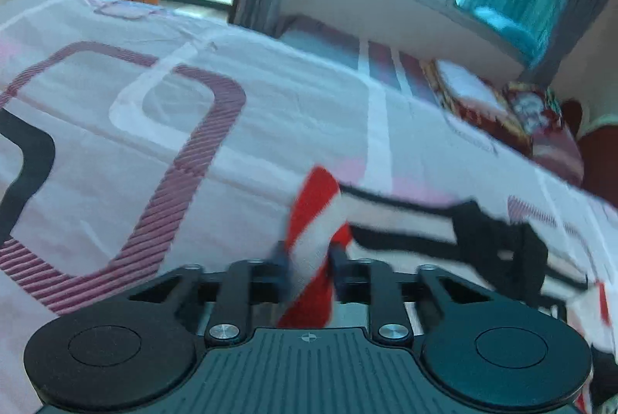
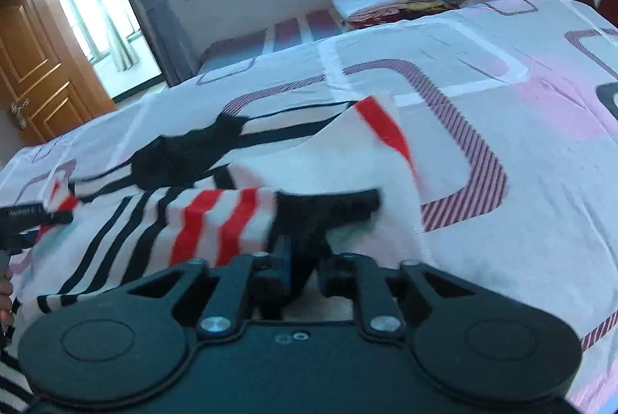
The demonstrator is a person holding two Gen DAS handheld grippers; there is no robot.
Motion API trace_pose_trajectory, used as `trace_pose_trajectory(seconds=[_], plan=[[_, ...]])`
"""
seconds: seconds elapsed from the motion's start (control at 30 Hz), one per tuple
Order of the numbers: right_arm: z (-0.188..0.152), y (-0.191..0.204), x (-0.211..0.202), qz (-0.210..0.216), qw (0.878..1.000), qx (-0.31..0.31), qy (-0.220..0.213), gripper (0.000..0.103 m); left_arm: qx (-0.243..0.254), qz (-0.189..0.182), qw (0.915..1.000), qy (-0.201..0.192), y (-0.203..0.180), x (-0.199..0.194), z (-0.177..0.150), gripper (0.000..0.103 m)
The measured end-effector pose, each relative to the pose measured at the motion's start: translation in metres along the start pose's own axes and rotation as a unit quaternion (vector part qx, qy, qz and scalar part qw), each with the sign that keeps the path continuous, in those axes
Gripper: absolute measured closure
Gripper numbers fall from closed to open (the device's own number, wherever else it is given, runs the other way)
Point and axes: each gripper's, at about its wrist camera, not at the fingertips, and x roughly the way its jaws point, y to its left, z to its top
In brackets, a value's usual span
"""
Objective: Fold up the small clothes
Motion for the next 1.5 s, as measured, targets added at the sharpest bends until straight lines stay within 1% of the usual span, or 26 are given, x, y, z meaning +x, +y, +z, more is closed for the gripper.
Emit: trace_pose_trajectory(seconds=[0.03,0.13,0.17,0.23,0.27,0.33,0.37,0.4,0.47,0.53,0.6,0.73,0.87,0.9,1.0,1.03,1.07,1.1,1.13,1.17,1.2,1.27,1.3,1.37,1.43,1.5], plan=[[0.001,-0.003,-0.001,-0.001,1.000,0.004,0.000,0.084,0.003,0.004,1.0000,-0.009,0.000,0.001,0.000,0.087],[0.000,-0.002,0.001,-0.001,1.000,-0.005,0.010,0.095,0.015,0.015,0.9997,-0.015,0.002,0.008,-0.005,0.087],[-0.002,0.002,0.002,-0.001,1.000,-0.019,0.015,0.096,0.021,0.017,0.9995,-0.018,0.002,0.009,-0.005,0.087],[-0.005,0.005,0.005,-0.021,0.999,-0.045,0.009,0.096,0.023,0.023,0.9993,-0.016,0.000,0.005,-0.002,0.087],[-0.004,0.002,0.006,-0.033,0.998,-0.043,0.007,0.096,0.027,0.027,0.9991,-0.021,-0.001,-0.001,-0.001,0.087],[-0.003,-0.005,0.009,-0.032,0.999,-0.023,0.012,0.095,0.045,0.028,0.9980,-0.034,-0.005,-0.022,-0.003,0.087],[-0.002,-0.003,0.006,-0.032,0.999,-0.027,0.009,0.093,0.049,0.018,0.9980,-0.035,-0.005,-0.034,-0.005,0.087],[-0.003,-0.001,0.001,-0.032,0.999,-0.031,0.000,0.087,0.055,0.004,0.9979,-0.034,-0.004,-0.050,-0.009,0.087],[-0.002,0.000,-0.011,-0.033,0.999,-0.034,-0.019,0.080,0.069,-0.010,0.9969,-0.037,-0.004,-0.081,-0.023,0.087],[0.000,0.002,-0.019,-0.021,0.999,-0.039,-0.031,0.078,0.083,-0.018,0.9959,-0.031,-0.003,-0.108,-0.041,0.087],[0.000,0.004,-0.024,-0.012,0.998,-0.043,-0.033,0.077,0.098,-0.019,0.9949,-0.014,-0.001,-0.127,-0.066,0.087],[-0.004,0.013,-0.023,0.004,0.999,-0.046,-0.026,0.076,0.153,0.021,0.9880,-0.003,-0.004,-0.132,-0.107,0.087],[-0.005,0.026,-0.022,0.021,0.998,-0.052,-0.020,0.071,0.163,0.044,0.9856,-0.013,-0.007,-0.125,-0.115,0.087],[-0.006,0.030,-0.022,0.024,0.998,-0.057,-0.020,0.069,0.160,0.048,0.9858,-0.013,-0.007,-0.123,-0.115,0.087],[-0.009,0.041,-0.021,0.036,0.997,-0.070,-0.012,0.069,0.127,0.062,0.9896,-0.024,-0.002,-0.115,-0.110,0.087],[-0.010,0.045,-0.020,0.037,0.996,-0.078,-0.009,0.069,0.104,0.065,0.9921,-0.024,0.005,-0.110,-0.108,0.087],[-0.011,0.048,-0.018,0.037,0.996,-0.084,-0.007,0.069,0.056,0.068,0.9959,-0.020,0.019,-0.107,-0.104,0.086],[-0.011,0.051,-0.017,0.036,0.995,-0.090,-0.007,0.070,0.016,0.059,0.9980,-0.017,0.030,-0.105,-0.103,0.085],[-0.011,0.053,-0.015,0.032,0.995,-0.095,-0.009,0.073,-0.005,0.051,0.9985,-0.018,0.036,-0.106,-0.103,0.085],[-0.011,0.053,-0.013,0.015,0.994,-0.104,-0.009,0.075,0.004,0.053,0.9984,-0.020,0.035,-0.108,-0.105,0.085],[-0.012,0.053,-0.007,-0.016,0.993,-0.120,-0.006,0.075,0.020,0.060,0.9976,-0.026,0.031,-0.111,-0.109,0.085],[-0.014,0.043,0.005,-0.058,0.989,-0.132,0.013,0.078,0.007,0.059,0.9978,-0.028,0.032,-0.117,-0.113,0.085],[-0.016,0.032,0.007,-0.059,0.991,-0.117,0.019,0.080,-0.002,0.059,0.9979,-0.026,0.033,-0.121,-0.113,0.085],[-0.013,0.019,0.002,-0.055,0.994,-0.092,0.018,0.080,-0.003,0.057,0.9980,-0.026,0.032,-0.136,-0.112,0.085],[-0.011,0.018,-0.005,-0.062,0.994,-0.093,0.009,0.078,-0.004,0.044,0.9982,-0.041,0.027,-0.153,-0.111,0.085],[-0.007,0.015,-0.016,-0.053,0.995,-0.084,-0.010,0.076,0.007,0.029,0.9979,-0.057,0.017,-0.162,-0.102,0.085]])
